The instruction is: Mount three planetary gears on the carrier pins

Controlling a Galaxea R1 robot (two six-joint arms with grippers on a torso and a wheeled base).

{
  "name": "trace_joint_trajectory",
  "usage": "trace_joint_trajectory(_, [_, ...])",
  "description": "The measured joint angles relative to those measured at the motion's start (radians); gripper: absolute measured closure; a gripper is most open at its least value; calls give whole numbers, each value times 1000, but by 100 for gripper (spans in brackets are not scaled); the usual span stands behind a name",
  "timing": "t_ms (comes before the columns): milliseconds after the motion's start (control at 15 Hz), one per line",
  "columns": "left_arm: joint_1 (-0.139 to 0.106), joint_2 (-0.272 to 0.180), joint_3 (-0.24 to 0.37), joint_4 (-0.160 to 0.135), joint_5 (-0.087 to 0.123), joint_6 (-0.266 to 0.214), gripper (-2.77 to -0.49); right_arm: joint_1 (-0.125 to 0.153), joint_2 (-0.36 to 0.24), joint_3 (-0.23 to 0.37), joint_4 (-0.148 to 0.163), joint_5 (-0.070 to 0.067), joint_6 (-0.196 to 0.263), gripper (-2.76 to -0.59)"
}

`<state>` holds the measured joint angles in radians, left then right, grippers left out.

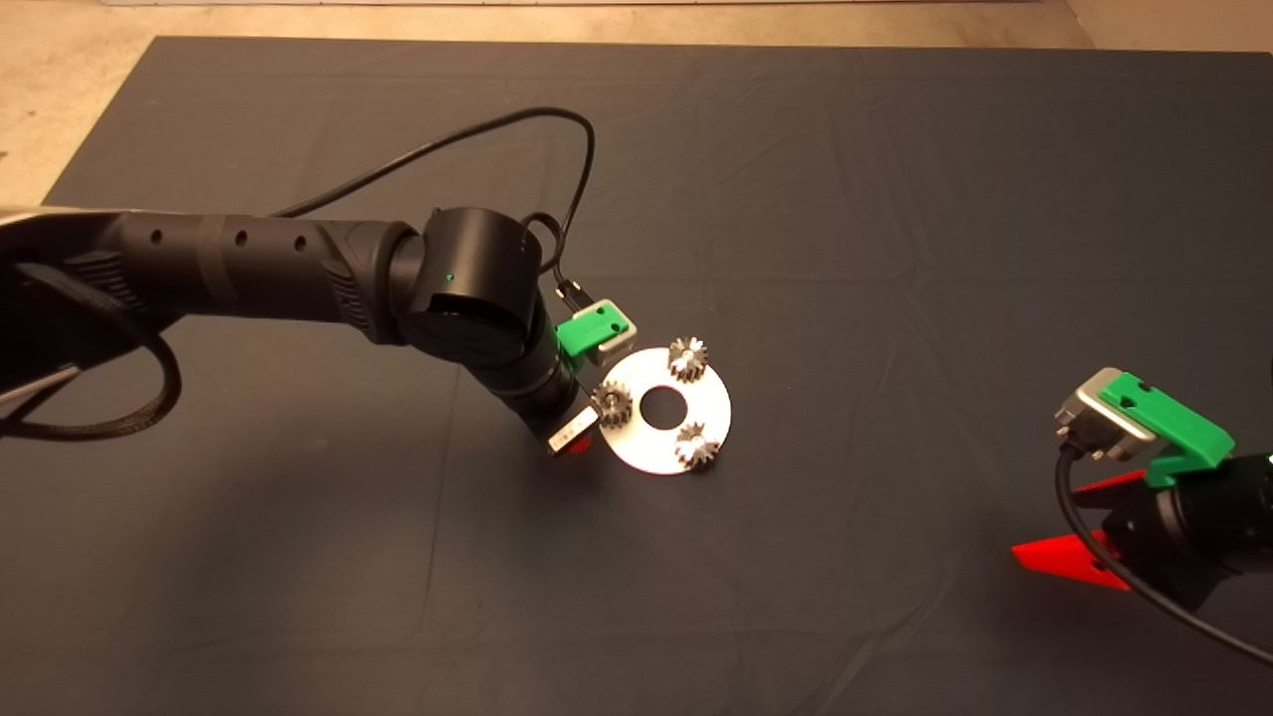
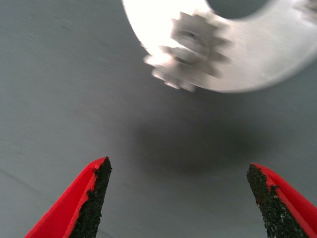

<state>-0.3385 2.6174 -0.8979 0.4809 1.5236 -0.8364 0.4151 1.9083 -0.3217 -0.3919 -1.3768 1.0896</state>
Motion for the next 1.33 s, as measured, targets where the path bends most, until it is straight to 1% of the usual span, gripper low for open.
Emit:
trace_joint_trajectory(67, [0, -1, 24, -21, -1, -34, -191, 0, 17, 0, 0, -19, 0, -202])
trace_joint_trajectory(133, [0, -9, 45, -43, -2, -73, -191, -5, 25, 0, 0, -34, 0, -202])
trace_joint_trajectory(200, [-1, -25, 72, -68, -1, -125, -191, -15, 30, 0, 0, -43, 0, -202])
trace_joint_trajectory(267, [-1, -36, 100, -83, 0, -181, -191, -39, 42, 0, 0, -55, 1, -202])
trace_joint_trajectory(333, [-2, -46, 128, -96, 2, -238, -191, -55, 66, 0, 0, -61, 4, -202])
trace_joint_trajectory(400, [-5, -53, 164, -107, 3, -300, -191, -62, 92, 0, 0, -64, 9, -202])
trace_joint_trajectory(467, [-5, -56, 192, -113, 2, -342, -191, -70, 125, 0, 1, -71, 23, -202])
trace_joint_trajectory(533, [-5, -65, 230, -119, 2, -383, -191, -77, 155, 0, 1, -83, 39, -202])
trace_joint_trajectory(600, [-5, -81, 270, -119, 2, -418, -191, -84, 191, 0, 1, -91, 56, -202])
trace_joint_trajectory(667, [-5, -101, 317, -120, 2, -457, -191, -89, 231, 0, 1, -97, 67, -202])
trace_joint_trajectory(733, [-5, -125, 380, -123, 2, -502, -191, -91, 273, 0, 1, -101, 92, -202])
trace_joint_trajectory(800, [-5, -149, 434, -129, 2, -551, -191, -91, 315, 0, 1, -102, 115, -202])
trace_joint_trajectory(867, [-5, -178, 486, -130, 2, -606, -191, -91, 359, 0, 1, -102, 157, -202])
trace_joint_trajectory(933, [-4, -209, 531, -136, 2, -646, -191, -91, 399, 0, 1, -108, 194, -202])
trace_joint_trajectory(1000, [-5, -232, 561, -139, 2, -666, -191, -95, 436, 0, 1, -109, 226, -202])
trace_joint_trajectory(1067, [-5, -246, 575, -139, 3, -677, -191, -102, 470, 0, 1, -112, 253, -202])
trace_joint_trajectory(1133, [-5, -253, 582, -137, 2, -691, -191, -113, 488, 0, 0, -116, 272, -202])
trace_joint_trajectory(1200, [-4, -260, 586, -133, 3, -698, -191, -134, 486, 0, -4, -136, 292, -202])
trace_joint_trajectory(1267, [1, -263, 589, -118, 3, -707, -191, -159, 479, 0, -16, -151, 313, -202])
trace_joint_trajectory(1333, [13, -264, 592, -91, 3, -719, -191, -176, 473, 0, -37, -153, 325, -202])
